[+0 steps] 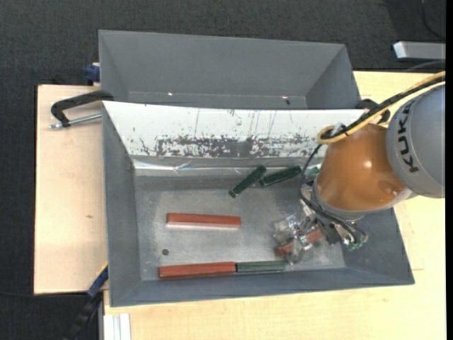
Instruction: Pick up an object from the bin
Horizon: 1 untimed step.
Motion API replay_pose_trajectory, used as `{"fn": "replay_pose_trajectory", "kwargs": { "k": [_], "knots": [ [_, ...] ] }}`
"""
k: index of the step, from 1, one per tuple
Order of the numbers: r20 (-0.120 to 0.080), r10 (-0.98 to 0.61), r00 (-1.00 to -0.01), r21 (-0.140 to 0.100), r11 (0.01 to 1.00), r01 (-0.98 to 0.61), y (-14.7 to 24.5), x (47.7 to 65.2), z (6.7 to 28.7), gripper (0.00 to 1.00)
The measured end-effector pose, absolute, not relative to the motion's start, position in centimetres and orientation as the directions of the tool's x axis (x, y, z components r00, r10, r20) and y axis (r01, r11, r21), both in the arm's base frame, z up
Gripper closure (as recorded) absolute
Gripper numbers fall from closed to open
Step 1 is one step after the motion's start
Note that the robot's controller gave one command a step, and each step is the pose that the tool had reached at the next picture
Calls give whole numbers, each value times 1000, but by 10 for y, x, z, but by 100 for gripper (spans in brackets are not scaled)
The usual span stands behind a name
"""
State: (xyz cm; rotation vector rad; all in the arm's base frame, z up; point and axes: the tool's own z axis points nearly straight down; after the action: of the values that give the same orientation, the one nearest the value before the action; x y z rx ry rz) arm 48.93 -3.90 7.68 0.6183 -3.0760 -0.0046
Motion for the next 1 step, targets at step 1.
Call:
{"fn": "replay_pose_trajectory", "kwargs": {
  "k": [1],
  "knots": [
    [-5, -387, -922, -1, 922, -387, -38, 492, 110, 100]
  ]
}}
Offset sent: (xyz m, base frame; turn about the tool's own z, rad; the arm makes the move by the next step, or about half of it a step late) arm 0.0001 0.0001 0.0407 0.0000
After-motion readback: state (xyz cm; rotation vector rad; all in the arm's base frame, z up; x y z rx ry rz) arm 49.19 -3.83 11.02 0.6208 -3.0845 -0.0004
